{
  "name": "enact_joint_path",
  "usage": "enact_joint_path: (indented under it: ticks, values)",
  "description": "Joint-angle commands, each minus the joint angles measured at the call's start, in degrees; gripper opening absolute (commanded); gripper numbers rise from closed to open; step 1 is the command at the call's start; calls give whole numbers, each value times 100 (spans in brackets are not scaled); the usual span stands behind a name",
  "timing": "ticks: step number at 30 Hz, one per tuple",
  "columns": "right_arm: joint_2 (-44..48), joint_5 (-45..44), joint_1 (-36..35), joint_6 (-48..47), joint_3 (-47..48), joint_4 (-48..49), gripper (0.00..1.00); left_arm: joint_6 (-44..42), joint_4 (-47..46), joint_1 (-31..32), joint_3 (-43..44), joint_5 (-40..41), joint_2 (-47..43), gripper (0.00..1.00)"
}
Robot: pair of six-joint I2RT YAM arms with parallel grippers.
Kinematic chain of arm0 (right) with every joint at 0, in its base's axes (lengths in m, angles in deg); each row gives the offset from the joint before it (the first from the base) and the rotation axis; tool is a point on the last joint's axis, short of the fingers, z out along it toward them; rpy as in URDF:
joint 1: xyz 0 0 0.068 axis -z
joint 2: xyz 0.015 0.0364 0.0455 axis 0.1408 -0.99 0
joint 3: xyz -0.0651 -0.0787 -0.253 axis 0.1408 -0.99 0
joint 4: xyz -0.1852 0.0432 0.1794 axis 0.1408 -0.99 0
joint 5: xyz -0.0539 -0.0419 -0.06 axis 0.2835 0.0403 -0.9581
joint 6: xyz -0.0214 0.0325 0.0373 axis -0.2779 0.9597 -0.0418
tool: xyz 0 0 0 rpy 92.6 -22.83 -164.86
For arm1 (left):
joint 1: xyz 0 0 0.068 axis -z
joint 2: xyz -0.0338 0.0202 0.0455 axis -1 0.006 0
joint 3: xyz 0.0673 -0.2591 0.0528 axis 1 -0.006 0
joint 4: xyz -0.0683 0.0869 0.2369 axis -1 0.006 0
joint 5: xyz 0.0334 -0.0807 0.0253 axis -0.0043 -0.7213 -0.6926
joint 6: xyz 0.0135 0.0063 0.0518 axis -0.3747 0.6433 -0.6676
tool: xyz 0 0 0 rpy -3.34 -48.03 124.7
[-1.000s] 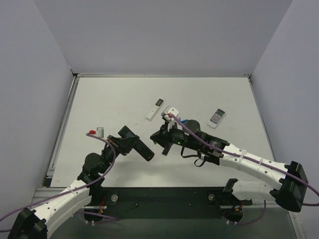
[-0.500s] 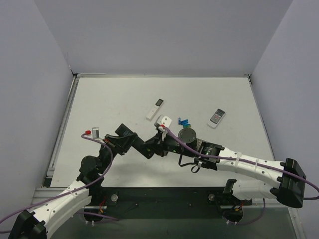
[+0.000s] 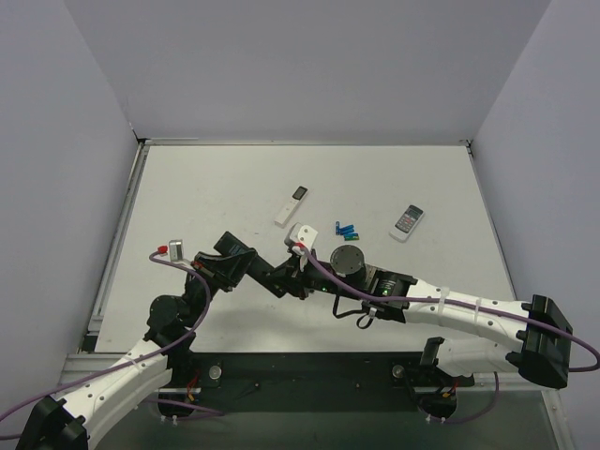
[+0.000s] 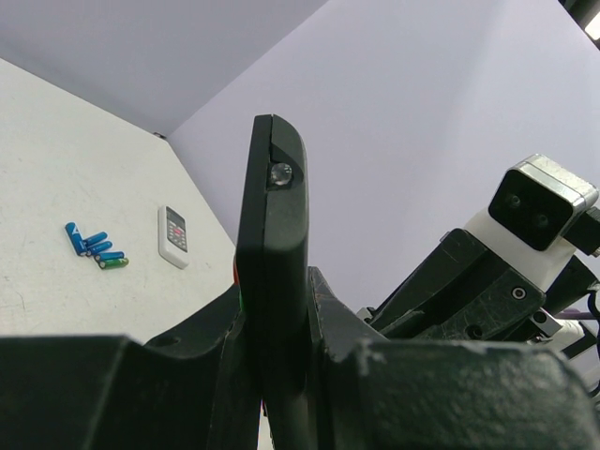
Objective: Load the batteries into the remote control
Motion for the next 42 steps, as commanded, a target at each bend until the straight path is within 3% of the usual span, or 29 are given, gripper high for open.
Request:
enact_joint_path:
  ticks: [1, 42]
  values:
    - [-65, -43, -68, -116, -4, 321, 0, 88, -626, -31, 83, 30, -35, 0]
    - [-294, -535, -446, -591, 172, -471, 1, 141, -670, -31, 162, 119, -176, 0]
